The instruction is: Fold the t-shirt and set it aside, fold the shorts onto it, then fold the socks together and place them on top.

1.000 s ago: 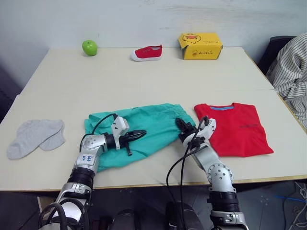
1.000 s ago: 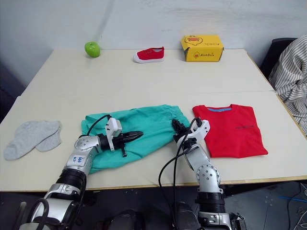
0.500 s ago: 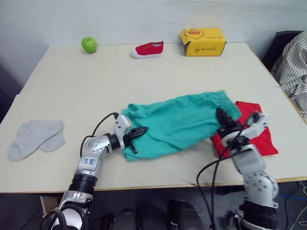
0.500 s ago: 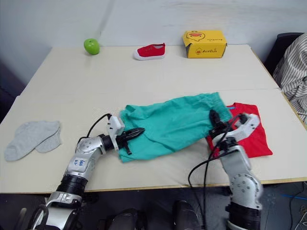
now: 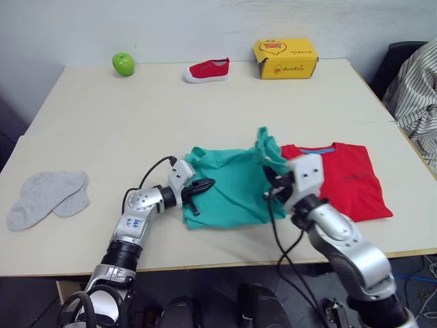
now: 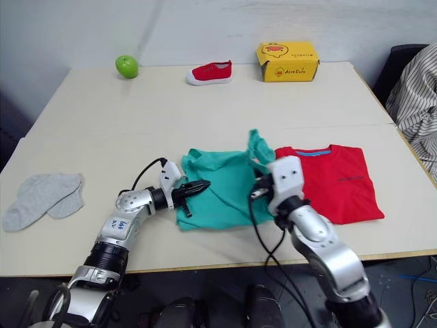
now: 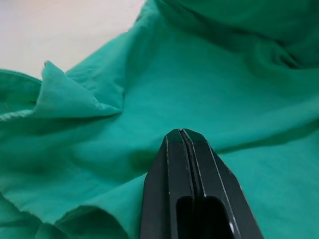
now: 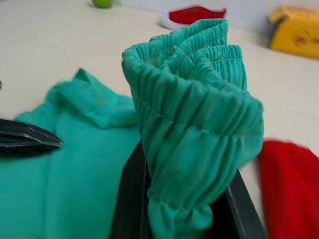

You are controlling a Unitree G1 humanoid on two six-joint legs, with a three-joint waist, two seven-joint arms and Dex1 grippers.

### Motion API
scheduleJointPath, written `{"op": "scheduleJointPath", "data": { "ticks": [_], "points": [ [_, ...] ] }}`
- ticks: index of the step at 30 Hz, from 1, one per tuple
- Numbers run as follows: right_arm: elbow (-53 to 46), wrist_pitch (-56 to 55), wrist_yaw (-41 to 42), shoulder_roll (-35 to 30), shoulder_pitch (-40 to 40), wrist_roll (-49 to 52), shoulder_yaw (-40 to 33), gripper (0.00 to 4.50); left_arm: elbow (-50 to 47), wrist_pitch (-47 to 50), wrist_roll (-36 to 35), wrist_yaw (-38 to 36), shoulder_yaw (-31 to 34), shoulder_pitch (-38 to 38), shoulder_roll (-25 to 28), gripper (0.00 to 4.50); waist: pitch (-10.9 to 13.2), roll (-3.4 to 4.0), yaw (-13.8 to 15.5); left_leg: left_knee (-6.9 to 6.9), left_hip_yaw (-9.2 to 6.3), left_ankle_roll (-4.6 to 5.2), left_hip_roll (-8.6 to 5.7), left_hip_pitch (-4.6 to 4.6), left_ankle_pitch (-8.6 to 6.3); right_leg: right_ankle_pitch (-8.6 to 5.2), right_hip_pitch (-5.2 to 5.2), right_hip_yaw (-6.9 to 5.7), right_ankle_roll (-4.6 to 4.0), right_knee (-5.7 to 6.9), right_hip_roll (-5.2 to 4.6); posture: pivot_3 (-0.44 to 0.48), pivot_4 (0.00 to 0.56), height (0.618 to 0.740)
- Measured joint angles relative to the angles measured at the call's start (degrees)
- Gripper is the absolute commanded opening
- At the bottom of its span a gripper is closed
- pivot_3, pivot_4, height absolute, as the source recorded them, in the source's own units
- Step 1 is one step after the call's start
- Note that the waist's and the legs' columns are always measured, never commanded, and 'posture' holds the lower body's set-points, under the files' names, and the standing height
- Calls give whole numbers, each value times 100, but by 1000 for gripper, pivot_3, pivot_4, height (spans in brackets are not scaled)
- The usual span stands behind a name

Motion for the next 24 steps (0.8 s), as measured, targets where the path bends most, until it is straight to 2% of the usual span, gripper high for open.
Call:
{"op": "scheduleJointPath", "data": {
  "ticks": [6,13,19,24],
  "points": [
    [708,-75,237,627,-283,-854,832,29,-32,104,30,68,86,80,184,0,0,0,-3,0,3,4,-2,-3,1,0,0,-8,0,7,-3,0,150,740],
    [1495,-187,789,991,-623,-1285,1017,29,-95,51,-49,161,276,265,197,0,-1,-1,-24,0,4,-1,3,7,3,-4,1,-8,-6,10,0,0,150,740],
    [1665,18,1634,1314,-603,-665,797,2062,-476,-27,-197,169,499,704,314,0,0,-1,-54,-1,4,-4,7,6,4,-5,-4,-7,-9,30,-1,0,150,740],
    [1394,709,2786,1004,-633,412,380,3899,-718,-8,-395,177,780,1040,467,0,0,-1,-24,-1,-2,0,7,4,1,-5,-4,-5,-9,28,-13,0,150,740]
  ]
}}
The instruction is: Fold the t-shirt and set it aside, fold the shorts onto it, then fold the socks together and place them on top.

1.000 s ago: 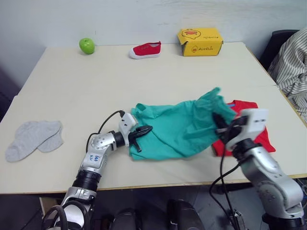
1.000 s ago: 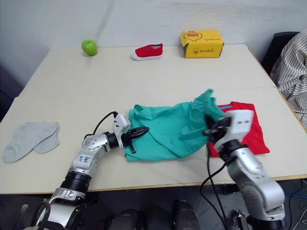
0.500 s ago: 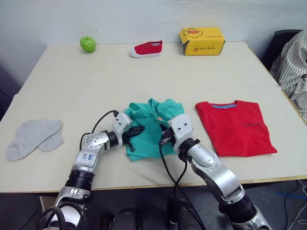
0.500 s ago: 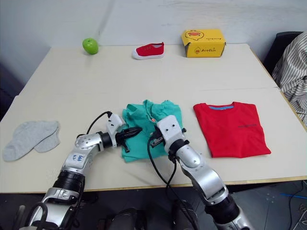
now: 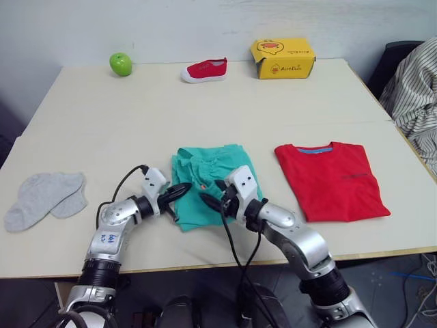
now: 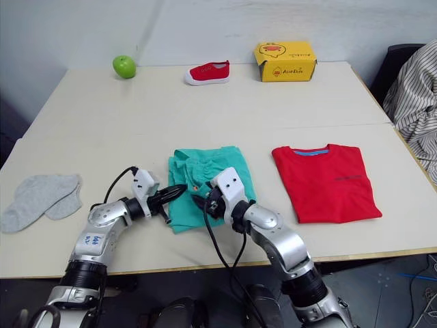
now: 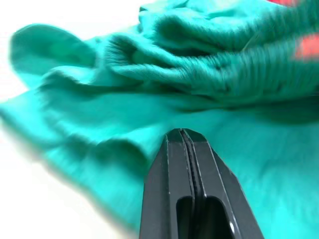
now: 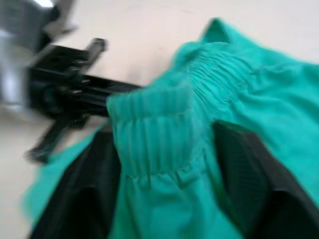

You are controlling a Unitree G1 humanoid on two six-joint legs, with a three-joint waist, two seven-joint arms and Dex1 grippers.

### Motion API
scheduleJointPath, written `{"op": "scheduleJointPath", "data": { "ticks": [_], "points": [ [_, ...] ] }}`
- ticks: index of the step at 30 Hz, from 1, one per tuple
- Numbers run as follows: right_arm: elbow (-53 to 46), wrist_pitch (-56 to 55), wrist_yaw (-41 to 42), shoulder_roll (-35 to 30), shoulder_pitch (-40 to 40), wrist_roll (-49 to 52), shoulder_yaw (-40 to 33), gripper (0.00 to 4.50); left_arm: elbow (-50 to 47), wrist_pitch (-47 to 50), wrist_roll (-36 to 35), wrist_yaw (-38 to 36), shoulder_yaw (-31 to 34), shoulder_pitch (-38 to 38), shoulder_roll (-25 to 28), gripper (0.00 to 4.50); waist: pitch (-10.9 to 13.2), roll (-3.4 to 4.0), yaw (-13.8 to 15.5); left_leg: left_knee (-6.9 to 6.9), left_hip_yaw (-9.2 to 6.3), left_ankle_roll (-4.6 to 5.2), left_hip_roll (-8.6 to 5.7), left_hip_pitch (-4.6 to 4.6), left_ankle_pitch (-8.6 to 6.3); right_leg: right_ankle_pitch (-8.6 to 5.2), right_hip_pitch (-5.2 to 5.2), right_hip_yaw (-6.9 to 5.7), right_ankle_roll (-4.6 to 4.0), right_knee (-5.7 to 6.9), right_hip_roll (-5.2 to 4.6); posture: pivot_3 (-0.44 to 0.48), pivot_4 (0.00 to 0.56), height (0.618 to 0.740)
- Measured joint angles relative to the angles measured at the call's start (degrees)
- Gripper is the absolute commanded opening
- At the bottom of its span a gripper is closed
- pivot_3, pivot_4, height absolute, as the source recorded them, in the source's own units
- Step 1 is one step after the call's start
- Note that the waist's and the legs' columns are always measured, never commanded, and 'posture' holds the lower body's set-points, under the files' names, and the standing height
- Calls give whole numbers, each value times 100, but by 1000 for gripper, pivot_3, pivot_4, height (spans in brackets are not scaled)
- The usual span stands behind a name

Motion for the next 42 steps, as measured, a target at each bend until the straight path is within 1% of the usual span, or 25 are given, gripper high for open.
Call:
{"op": "scheduleJointPath", "data": {
  "ticks": [1,2,5,6,8,9,10,12,14,18,19,21,23,24,26,28,30,32,35,38,40,42],
  "points": [
    [-131,266,406,-260,-50,376,-60,4260,-26,7,-52,-15,61,48,43,0,2,0,7,1,-1,3,-1,-2,-1,0,-1,0,0,-1,-2,0,150,740],
    [-245,522,811,-573,-91,755,-159,4486,-65,7,-108,-34,127,97,122,0,4,-2,11,1,-2,6,-3,-3,-3,0,-1,0,0,-3,-6,0,150,740],
    [-341,920,1829,-1272,-94,1705,-875,4486,-250,109,-444,-168,551,221,408,0,12,-15,32,1,-8,9,-2,-5,-5,1,1,-3,-1,-16,-18,0,150,740],
    [-332,947,2092,-1430,-106,1944,-1121,4287,-325,171,-573,-249,680,221,481,0,14,-17,39,1,-9,9,-3,-4,-5,1,2,-7,-1,-26,-17,0,150,740],
    [-151,1006,2523,-1627,-231,2354,-1546,3781,-594,351,-881,-487,754,194,597,0,15,-19,41,1,-8,9,-5,-3,-6,1,5,-7,-1,-27,-15,0,150,740],
    [48,942,2700,-1724,-364,2388,-1680,3478,-743,450,-997,-613,723,131,615,0,16,-19,40,1,-7,9,-11,-2,-5,1,5,-10,0,-26,-11,0,150,740],
    [288,759,2898,-1837,-510,2306,-1744,3074,-882,552,-1084,-729,648,22,616,0,17,-20,44,1,-7,11,-18,-2,-5,1,5,-12,0,-25,-11,0,150,740],
    [946,-50,3370,-2002,-844,1741,-1661,2396,-1100,724,-1160,-889,394,-265,586,0,17,-20,47,1,-3,12,-24,0,-4,2,5,-12,2,-25,-9,0,150,740],
    [1877,-1110,3815,-1979,-1204,1059,-1494,1633,-1178,838,-1110,-927,37,-605,424,0,17,-21,34,1,5,9,-27,3,-2,3,6,-10,4,-23,-3,0,150,740],
    [3667,-2731,4541,-1715,-1902,157,-1160,175,-991,822,-556,-567,-729,-992,-188,0,23,-20,16,-1,16,7,-53,2,5,4,3,-4,7,-3,4,0,150,740],
    [4099,-3088,4716,-1598,-2067,-30,-1109,57,-897,819,-385,-439,-915,-992,-327,0,25,-20,-14,-2,19,7,-53,6,5,5,3,-1,7,-1,6,0,150,740],
    [4871,-3641,4940,-1308,-2392,-271,-1063,57,-746,819,2,-180,-1246,-934,-451,0,41,-21,-51,-2,21,3,-49,5,8,5,-1,1,7,1,8,0,150,740],
    [5565,-4091,5089,-1024,-2713,-469,-1036,57,-625,800,469,-26,-1541,-830,-270,0,49,-19,-91,-2,21,-5,-40,6,14,5,-2,0,7,4,13,0,150,740],
    [5775,-4243,5143,-959,-2803,-537,-1033,57,-621,755,591,-7,-1581,-786,-198,0,61,-20,-90,-2,16,-5,-16,5,19,5,-2,-1,7,7,11,0,150,740],
    [6394,-4617,5208,-769,-3094,-752,-1015,57,-733,761,626,69,-1505,-668,-171,0,66,-18,-90,2,18,-3,-12,9,20,5,1,3,7,12,6,0,150,740],
    [7195,-5135,5183,-518,-3473,-1132,-889,57,-936,794,601,165,-1409,-427,-178,0,67,-15,-143,2,21,-3,-10,14,20,5,2,9,7,15,2,0,150,740],
    [7795,-5509,4958,-335,-3700,-1436,-862,57,-1042,818,567,204,-1348,-305,-188,0,72,-8,-141,2,19,-4,-6,14,21,4,2,11,5,16,1,0,150,740],
    [8335,-5639,4512,-214,-3919,-1702,-875,57,-1095,781,554,198,-1296,-220,-165,0,75,-1,-140,2,19,-5,-7,13,22,4,2,19,5,18,-1,0,150,740],
    [8802,-5717,3606,-194,-4231,-2096,-902,57,-1052,660,542,176,-1257,-196,-125,0,76,1,-142,2,19,-6,-7,13,22,4,1,40,5,19,-4,0,150,740],
    [9049,-5667,2725,-177,-4470,-2196,-1166,57,-939,500,521,108,-1227,-198,-105,0,77,2,-155,2,19,-10,-2,13,24,3,1,58,3,18,-2,0,150,740],
    [9078,-5629,2451,-178,-4511,-2200,-1347,57,-865,408,474,65,-1209,-207,-104,0,77,3,-156,2,19,-11,-1,13,24,3,1,61,3,18,1,0,150,740],
    [9082,-5612,2545,-178,-4508,-2151,-1524,57,-787,314,422,15,-1184,-233,-106,0,79,5,-156,2,20,-11,-1,13,24,3,1,63,3,17,3,0,150,740]
  ]
}}
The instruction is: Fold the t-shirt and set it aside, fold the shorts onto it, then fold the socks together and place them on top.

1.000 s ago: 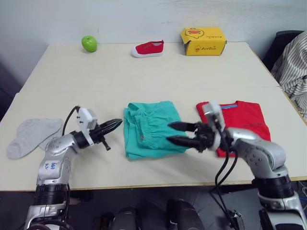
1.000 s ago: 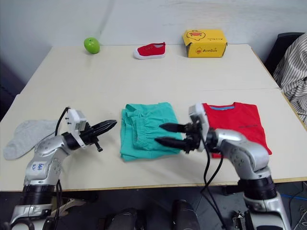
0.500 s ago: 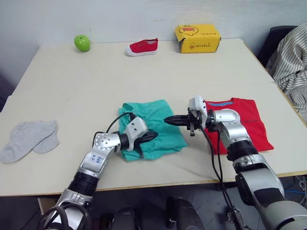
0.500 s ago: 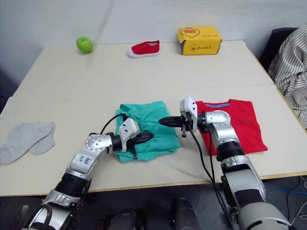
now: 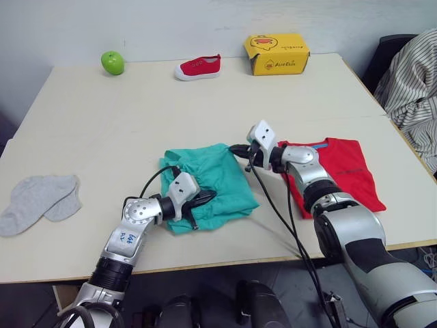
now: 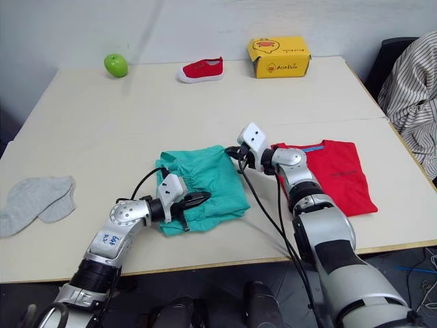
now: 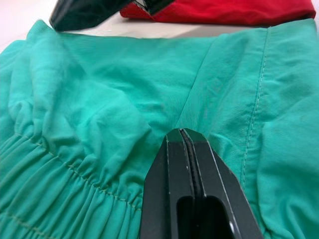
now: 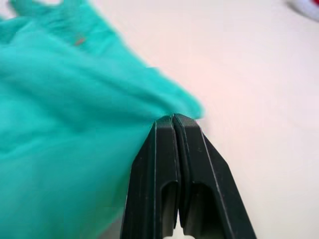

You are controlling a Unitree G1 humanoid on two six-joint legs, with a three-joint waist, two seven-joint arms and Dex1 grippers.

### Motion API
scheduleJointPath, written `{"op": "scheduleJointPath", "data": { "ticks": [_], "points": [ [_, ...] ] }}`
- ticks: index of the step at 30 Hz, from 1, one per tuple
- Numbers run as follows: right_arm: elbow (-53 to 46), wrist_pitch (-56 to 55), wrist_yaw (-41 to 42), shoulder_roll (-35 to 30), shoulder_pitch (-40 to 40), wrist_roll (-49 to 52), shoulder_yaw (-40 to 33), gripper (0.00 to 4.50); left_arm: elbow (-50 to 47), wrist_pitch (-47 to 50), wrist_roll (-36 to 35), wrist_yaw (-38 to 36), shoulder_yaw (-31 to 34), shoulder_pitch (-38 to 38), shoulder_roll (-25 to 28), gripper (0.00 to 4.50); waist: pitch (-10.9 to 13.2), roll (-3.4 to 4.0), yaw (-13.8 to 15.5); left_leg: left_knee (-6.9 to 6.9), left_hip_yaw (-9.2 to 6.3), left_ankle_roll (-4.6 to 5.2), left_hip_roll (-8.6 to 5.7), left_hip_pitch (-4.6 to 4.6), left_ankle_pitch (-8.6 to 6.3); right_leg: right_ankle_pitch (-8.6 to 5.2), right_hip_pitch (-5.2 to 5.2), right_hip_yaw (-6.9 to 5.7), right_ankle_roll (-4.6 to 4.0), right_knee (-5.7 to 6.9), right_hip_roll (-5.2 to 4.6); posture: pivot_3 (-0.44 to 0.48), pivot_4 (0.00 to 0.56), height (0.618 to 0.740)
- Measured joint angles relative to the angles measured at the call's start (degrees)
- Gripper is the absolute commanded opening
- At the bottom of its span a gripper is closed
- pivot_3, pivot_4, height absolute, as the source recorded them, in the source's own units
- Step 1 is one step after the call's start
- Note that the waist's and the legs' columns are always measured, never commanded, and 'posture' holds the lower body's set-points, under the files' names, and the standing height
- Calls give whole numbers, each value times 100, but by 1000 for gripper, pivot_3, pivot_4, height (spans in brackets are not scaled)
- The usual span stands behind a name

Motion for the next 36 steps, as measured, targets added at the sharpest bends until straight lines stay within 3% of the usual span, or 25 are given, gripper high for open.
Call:
{"op": "scheduleJointPath", "data": {
  "ticks": [5,9,14,17,21,24,28,31,36],
  "points": [
    [-324,10,1403,-25,176,509,-478,57,288,-37,-316,-62,331,-226,-102,0,7,9,17,0,0,1,-1,-3,0,1,0,0,1,-1,8,0,150,740],
    [-1276,20,2303,-35,848,701,-456,57,644,124,-361,107,545,-731,-112,0,7,8,50,1,-8,2,-7,-4,0,2,3,-5,4,-2,7,0,150,740],
    [-2143,0,2390,19,2078,545,11,57,1289,122,-160,8,400,-1105,-129,0,9,9,52,0,-4,4,-13,-6,-1,2,1,-45,4,-2,7,0,150,740],
    [-2495,-34,2250,-11,2193,473,143,57,1496,124,-56,-4,336,-1216,-164,0,10,12,40,4,-3,3,-11,-1,1,3,3,-51,6,2,7,0,150,740],
    [-4055,-33,2953,-479,3061,797,407,57,1528,378,-18,-15,302,-1293,-243,0,10,13,132,2,-15,1,-10,-4,-1,3,5,-54,5,-1,10,0,150,740],
    [-5098,569,3211,-950,3495,1125,471,57,1503,385,-7,-25,309,-1264,-238,0,11,13,165,6,-11,5,-15,-2,-2,4,5,-54,6,-2,4,0,150,740],
    [-5787,2522,3070,-1682,3423,1674,295,926,1496,93,2,-68,337,-1124,-225,0,11,13,158,10,-11,5,-12,8,-1,2,5,-54,1,-2,-8,0,150,740],
    [-5780,4278,2864,-1913,3068,2027,245,1968,1506,-171,0,-192,359,-1056,-200,0,11,13,163,11,-14,1,-4,6,-1,-1,-1,-53,-10,-2,-20,0,150,740],
    [-4209,6693,2208,-1851,1332,1950,389,3599,1653,-469,-2,-312,384,-1054,-187,0,11,14,162,8,-3,-2,-3,-5,2,1,-21,-59,-19,7,-13,0,150,740]
  ]
}}
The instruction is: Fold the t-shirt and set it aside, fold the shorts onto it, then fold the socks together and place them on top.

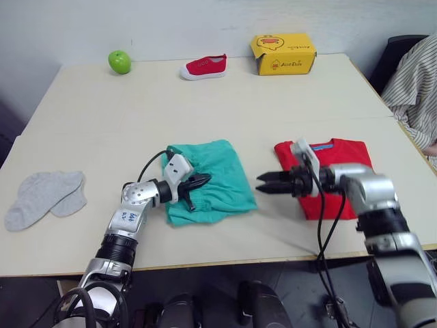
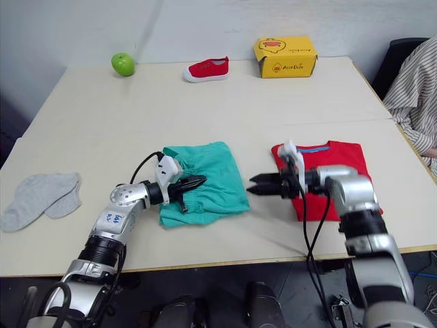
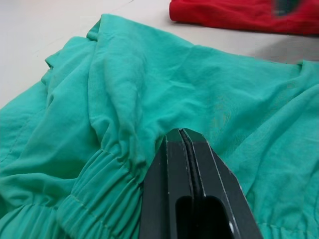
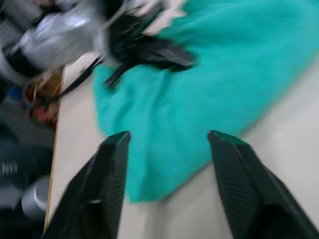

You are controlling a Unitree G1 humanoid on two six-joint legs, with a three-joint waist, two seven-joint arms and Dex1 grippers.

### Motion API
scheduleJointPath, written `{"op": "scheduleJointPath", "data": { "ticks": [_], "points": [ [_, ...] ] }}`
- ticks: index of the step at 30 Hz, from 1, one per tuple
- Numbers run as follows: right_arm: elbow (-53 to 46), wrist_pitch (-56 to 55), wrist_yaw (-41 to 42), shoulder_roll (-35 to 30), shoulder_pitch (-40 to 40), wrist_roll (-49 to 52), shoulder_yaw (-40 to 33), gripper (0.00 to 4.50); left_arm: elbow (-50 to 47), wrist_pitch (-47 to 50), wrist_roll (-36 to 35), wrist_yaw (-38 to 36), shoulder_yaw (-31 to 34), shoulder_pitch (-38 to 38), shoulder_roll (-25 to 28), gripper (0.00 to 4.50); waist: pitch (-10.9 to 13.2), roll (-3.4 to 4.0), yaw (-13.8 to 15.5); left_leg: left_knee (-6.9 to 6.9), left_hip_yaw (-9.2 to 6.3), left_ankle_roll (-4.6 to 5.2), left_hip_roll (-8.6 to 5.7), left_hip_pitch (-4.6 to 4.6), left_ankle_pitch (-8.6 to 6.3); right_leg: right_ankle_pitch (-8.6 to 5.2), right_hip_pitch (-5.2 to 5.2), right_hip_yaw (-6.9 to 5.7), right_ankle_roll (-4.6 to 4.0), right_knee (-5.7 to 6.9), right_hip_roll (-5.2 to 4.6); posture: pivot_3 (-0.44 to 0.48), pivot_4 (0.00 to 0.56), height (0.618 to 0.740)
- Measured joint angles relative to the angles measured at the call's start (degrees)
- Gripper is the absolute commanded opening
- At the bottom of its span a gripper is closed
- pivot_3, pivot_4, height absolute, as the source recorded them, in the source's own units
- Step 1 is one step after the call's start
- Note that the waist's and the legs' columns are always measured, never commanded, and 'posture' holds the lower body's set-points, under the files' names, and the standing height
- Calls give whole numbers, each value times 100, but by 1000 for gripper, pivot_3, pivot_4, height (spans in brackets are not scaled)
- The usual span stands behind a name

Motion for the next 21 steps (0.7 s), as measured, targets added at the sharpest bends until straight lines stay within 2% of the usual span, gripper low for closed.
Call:
{"op": "scheduleJointPath", "data": {
  "ticks": [2,3,7,11,15,21],
  "points": [
    [601,220,-152,176,-401,-149,49,4281,21,-56,-2,-27,13,5,7,0,0,0,4,-3,1,-1,1,-5,-1,0,0,-4,0,7,11,0,150,740],
    [985,308,-195,328,-582,-241,121,4487,29,-75,-1,-39,22,8,13,0,0,0,2,-4,3,0,-1,-7,-1,0,0,-4,0,10,14,0,150,740],
    [2004,332,-391,1014,-1205,-623,335,4487,31,-69,8,-21,55,39,69,0,-1,1,-63,-2,17,0,0,-4,0,2,-1,6,4,13,20,0,150,740],
    [2332,439,-378,1647,-1495,-767,455,3551,-11,-53,9,25,86,88,57,0,-2,1,-125,-2,12,-4,1,-1,3,2,-2,5,4,30,19,0,150,740],
    [2449,525,-358,1859,-1516,-749,357,2138,-125,-56,7,42,100,168,59,0,-1,0,-126,-2,9,0,-8,-6,1,2,-2,3,4,29,10,0,150,740],
    [2116,869,-157,1739,-1465,-577,70,37,-247,-164,-156,-137,213,312,77,0,-1,1,-137,-3,6,0,-5,-12,1,2,-8,2,4,28,12,0,150,740]
  ]
}}
